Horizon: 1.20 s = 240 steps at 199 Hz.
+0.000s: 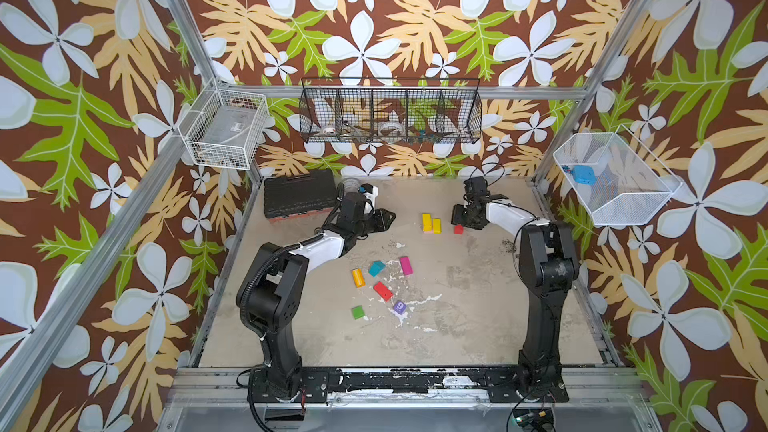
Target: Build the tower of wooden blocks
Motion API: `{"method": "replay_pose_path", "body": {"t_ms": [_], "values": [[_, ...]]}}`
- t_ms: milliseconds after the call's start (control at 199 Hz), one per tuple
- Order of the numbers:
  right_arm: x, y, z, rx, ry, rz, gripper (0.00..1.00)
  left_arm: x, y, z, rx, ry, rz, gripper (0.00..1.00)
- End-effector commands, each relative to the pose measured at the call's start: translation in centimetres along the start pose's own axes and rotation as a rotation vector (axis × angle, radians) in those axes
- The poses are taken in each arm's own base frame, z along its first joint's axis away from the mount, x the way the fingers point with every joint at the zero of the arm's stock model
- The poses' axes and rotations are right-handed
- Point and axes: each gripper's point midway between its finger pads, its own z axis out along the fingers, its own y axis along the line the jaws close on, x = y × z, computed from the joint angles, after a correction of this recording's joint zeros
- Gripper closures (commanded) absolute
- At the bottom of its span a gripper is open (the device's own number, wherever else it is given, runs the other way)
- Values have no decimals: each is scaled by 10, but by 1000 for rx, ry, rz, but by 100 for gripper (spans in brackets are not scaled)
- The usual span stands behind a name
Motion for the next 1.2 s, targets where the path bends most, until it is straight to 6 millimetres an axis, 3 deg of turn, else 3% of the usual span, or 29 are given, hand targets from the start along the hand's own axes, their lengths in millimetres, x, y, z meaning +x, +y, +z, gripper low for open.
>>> {"method": "replay_pose_path", "body": {"t_ms": [0,296,637,763,1004,1200], "values": [[5,-1,5,21,23,-15,41,-4,-1,1,10,-16,14,72],[5,1,11,26,33,-20,54,-2,1,6,12,-7,8,72],[1,4,3,31,26,-25,77,-1,3,8,14,-1,6,72],[2,19,-12,6,4,-29,87,0,2,10,23,4,1,72],[1,60,-36,-68,-29,-50,89,1,1,11,33,12,-3,73],[-2,81,-37,-91,-28,-66,89,1,-1,8,37,10,0,73]]}}
